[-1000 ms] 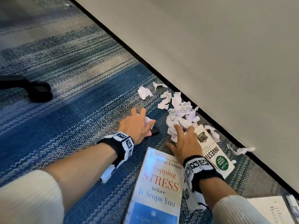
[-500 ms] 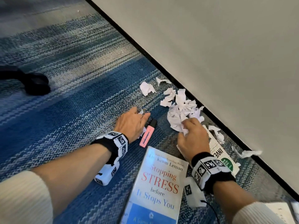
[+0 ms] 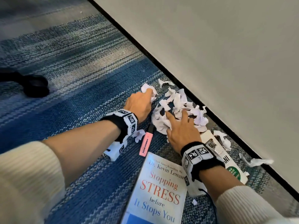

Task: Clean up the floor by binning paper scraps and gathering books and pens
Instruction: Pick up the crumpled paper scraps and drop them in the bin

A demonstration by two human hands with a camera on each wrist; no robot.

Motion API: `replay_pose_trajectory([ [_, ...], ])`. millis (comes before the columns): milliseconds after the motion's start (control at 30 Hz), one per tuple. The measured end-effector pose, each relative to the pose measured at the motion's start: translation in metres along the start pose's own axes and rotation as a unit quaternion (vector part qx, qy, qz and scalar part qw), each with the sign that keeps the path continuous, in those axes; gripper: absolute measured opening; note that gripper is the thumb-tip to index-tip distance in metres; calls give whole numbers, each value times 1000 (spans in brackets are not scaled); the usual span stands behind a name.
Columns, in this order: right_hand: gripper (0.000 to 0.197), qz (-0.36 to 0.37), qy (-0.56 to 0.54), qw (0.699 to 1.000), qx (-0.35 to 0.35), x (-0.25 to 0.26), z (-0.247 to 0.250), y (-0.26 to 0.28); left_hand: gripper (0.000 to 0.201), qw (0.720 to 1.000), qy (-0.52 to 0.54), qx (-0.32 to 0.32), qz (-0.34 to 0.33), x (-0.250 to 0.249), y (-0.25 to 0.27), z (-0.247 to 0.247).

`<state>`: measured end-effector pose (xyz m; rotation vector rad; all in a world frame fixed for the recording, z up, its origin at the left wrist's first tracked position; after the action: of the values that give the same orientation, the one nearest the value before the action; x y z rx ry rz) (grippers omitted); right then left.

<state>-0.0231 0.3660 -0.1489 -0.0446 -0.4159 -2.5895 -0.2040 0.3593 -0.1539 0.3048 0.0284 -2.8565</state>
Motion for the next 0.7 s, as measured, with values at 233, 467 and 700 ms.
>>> replay_pose_trajectory([
  [233, 83, -42, -25, 998, -36, -1, -7, -6, 40, 997, -78, -9, 20, 9, -45, 4],
  [467, 63, -55, -28, 996, -59, 5, -23, -21, 84, 996, -32, 12, 84, -20, -58, -24],
  [700, 36, -20, -174, 984, -41, -12, -17, -25, 89, 999, -2, 33, -11, -54, -80, -33],
])
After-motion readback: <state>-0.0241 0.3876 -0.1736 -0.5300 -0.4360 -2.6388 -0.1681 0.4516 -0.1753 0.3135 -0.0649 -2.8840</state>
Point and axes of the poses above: each hand's wrist, its own y-axis away from the middle knuckle, its own z-axis out of the back of the hand, x = y × z, the point moved 1 cm from there along -y, towards the middle knuckle, and after that the axes turned 10 degrees about -y, right-handed, at the moved point
